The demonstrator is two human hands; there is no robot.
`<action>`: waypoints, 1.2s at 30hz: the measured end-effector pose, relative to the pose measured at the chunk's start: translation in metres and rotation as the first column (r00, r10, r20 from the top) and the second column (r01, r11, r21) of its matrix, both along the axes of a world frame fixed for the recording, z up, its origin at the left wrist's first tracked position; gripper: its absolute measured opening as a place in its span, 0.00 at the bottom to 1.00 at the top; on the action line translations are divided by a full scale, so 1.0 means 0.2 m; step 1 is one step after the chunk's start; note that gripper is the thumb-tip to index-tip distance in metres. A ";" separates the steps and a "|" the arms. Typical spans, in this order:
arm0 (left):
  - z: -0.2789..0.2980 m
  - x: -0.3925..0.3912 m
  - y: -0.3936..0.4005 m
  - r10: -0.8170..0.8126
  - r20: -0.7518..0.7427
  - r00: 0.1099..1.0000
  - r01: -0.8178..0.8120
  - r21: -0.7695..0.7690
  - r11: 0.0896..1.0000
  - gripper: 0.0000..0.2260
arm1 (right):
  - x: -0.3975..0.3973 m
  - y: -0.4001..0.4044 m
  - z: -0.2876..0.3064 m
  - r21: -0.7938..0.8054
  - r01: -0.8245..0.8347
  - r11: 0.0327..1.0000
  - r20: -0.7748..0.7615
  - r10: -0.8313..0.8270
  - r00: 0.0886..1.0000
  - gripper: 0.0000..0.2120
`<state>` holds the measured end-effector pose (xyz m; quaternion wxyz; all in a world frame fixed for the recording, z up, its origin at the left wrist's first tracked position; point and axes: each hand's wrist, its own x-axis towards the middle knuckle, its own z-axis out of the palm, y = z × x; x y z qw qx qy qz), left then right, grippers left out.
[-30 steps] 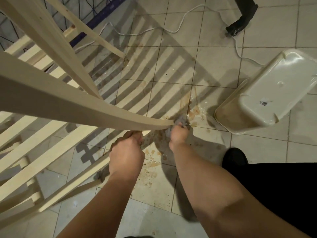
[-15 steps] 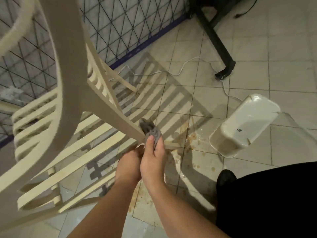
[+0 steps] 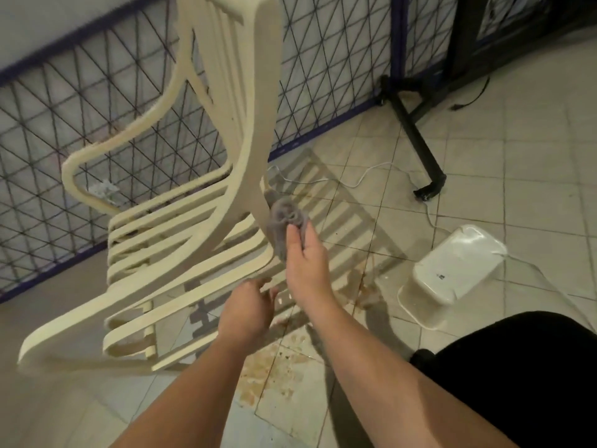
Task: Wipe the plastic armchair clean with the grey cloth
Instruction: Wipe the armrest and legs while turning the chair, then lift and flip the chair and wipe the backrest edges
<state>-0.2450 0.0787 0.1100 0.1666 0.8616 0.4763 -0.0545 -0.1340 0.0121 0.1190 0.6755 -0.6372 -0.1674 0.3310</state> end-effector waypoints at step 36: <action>0.67 -0.31 0.03 0.018 0.213 0.977 -0.103 0.394 0.913 0.16 | 0.05 -0.09 0.88 0.219 -0.165 0.962 -0.065 0.184 0.981 0.10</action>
